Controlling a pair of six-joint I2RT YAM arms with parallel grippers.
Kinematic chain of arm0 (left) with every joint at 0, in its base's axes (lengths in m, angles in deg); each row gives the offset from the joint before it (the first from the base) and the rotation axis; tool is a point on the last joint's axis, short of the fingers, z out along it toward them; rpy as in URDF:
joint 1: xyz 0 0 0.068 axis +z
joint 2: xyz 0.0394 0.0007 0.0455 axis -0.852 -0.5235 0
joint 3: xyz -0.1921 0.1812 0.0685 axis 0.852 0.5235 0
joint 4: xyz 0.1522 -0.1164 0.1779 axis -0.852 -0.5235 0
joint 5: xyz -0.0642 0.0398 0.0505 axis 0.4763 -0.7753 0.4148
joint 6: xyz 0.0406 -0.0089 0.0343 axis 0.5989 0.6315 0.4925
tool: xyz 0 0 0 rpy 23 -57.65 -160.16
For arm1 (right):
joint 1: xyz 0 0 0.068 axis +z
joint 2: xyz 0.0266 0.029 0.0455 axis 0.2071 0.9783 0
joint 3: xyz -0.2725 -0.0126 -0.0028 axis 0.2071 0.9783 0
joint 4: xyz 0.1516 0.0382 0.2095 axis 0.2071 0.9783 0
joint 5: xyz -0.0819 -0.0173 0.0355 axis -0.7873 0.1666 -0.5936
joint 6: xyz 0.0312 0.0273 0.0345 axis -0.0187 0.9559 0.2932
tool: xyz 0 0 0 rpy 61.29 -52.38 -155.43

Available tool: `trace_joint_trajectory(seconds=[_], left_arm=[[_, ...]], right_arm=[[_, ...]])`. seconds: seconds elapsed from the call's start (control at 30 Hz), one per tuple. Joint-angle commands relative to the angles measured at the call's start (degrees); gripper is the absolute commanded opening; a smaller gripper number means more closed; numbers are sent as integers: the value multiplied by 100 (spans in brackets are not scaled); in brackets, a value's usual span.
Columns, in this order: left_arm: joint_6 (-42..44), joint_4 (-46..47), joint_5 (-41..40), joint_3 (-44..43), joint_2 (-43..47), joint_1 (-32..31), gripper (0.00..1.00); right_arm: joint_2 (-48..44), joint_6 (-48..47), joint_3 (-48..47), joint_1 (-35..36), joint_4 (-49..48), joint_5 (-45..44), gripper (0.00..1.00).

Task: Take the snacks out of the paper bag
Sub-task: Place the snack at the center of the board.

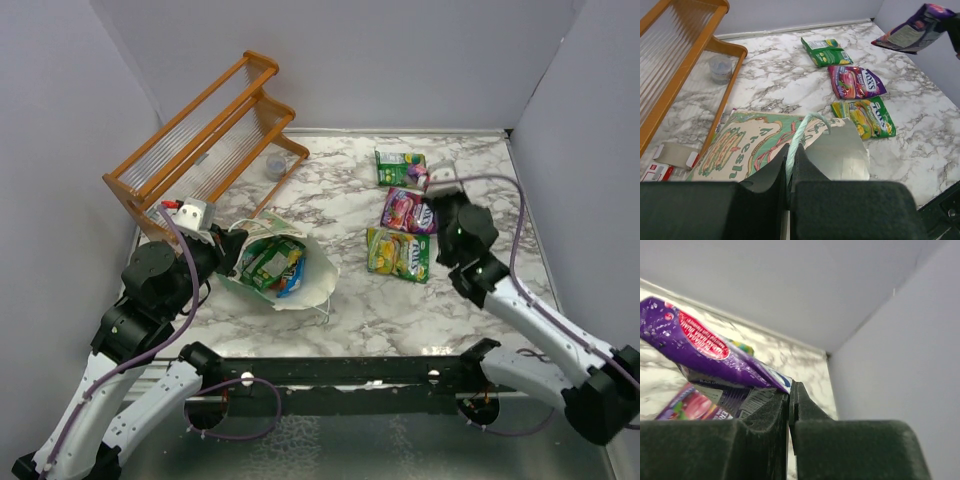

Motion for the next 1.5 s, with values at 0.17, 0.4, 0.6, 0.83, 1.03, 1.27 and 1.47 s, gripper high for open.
trace_joint_trajectory(seconds=[0.17,0.4,0.6,0.83,1.03,1.27,1.47], left_arm=[[-224,13,113,-79,167,-3,0],[-284,90,233,-67,134,-6,0],[-243,103,273,-127,78,-2,0],[-254,45,319,-195,22,-9,0],[-334,124,297,-208,19,-4,0],[-408,76,338,-263,35,-3,0],[-419,11,292,-285,146,-8,0]], right_arm=[[3155,3457,-2107,-2286,1173,640,1],[4808,3668,-3403,-3257,1410,1069,1],[5512,2585,-3861,-3399,779,110,1],[6831,2238,-4557,-3383,1136,516,1],[7018,3318,-4692,-3220,2012,1881,1],[7159,4063,-4989,-3215,2166,2729,1],[7262,4260,-5387,-3216,2682,2813,30]])
